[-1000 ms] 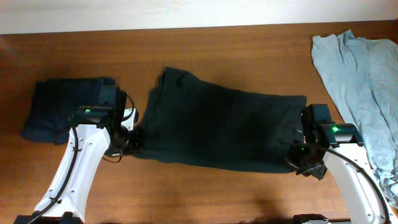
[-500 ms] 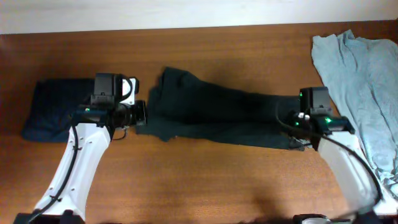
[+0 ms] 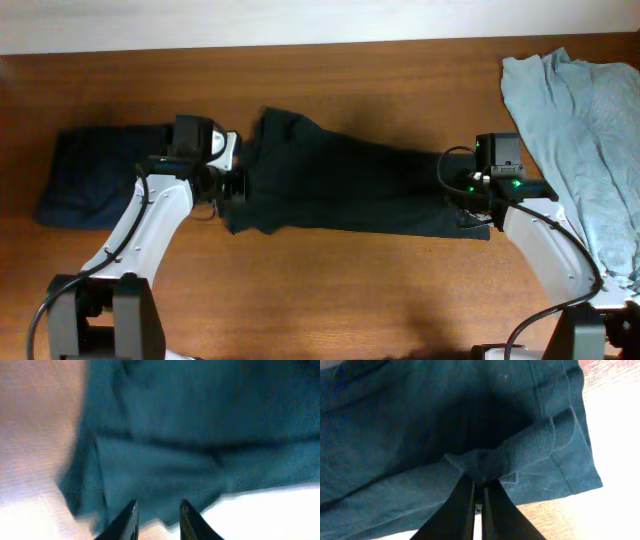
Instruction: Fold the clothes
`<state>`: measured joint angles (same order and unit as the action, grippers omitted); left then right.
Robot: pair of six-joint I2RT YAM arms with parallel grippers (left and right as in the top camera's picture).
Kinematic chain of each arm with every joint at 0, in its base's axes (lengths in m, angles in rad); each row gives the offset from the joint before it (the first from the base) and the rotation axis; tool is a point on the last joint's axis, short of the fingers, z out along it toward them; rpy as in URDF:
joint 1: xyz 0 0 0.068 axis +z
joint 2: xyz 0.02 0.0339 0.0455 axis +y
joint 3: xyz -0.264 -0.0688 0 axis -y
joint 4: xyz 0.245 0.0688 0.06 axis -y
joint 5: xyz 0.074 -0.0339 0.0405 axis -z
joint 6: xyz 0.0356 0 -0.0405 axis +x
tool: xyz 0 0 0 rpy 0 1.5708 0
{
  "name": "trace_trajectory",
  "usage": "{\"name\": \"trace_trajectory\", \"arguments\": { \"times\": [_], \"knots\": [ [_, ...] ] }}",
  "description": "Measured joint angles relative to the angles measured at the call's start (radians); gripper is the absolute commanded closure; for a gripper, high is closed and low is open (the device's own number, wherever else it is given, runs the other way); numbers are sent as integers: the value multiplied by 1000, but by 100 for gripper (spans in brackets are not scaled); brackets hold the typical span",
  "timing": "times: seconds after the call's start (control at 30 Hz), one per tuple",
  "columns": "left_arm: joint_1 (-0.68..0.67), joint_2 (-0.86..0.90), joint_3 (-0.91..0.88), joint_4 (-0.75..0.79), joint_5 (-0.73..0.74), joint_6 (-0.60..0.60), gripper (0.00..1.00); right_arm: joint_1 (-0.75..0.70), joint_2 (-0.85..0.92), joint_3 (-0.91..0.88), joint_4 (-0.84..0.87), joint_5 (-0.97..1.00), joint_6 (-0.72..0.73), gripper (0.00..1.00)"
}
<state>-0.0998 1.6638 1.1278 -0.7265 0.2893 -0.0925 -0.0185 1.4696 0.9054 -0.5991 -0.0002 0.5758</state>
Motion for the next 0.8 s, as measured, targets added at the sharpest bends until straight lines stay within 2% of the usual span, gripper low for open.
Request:
{"name": "trace_trajectory", "arguments": {
  "times": [0.13, 0.2, 0.33, 0.5, 0.8],
  "knots": [
    [-9, 0, 0, -142, 37, 43, 74, 0, 0, 0, -2, 0, 0, 95],
    [-34, 0, 1, -169, 34, 82, 79, 0, 0, 0, -2, 0, 0, 95],
    [-143, 0, -16, -145, -49, 121, 78, 0, 0, 0, -2, 0, 0, 95],
    [-303, 1, -56, -129, -224, 123, 62, 0, 0, 0, -5, 0, 0, 95],
    [-320, 80, -57, -80, -311, 122, 62, 0, 0, 0, -5, 0, 0, 95]
  ]
}}
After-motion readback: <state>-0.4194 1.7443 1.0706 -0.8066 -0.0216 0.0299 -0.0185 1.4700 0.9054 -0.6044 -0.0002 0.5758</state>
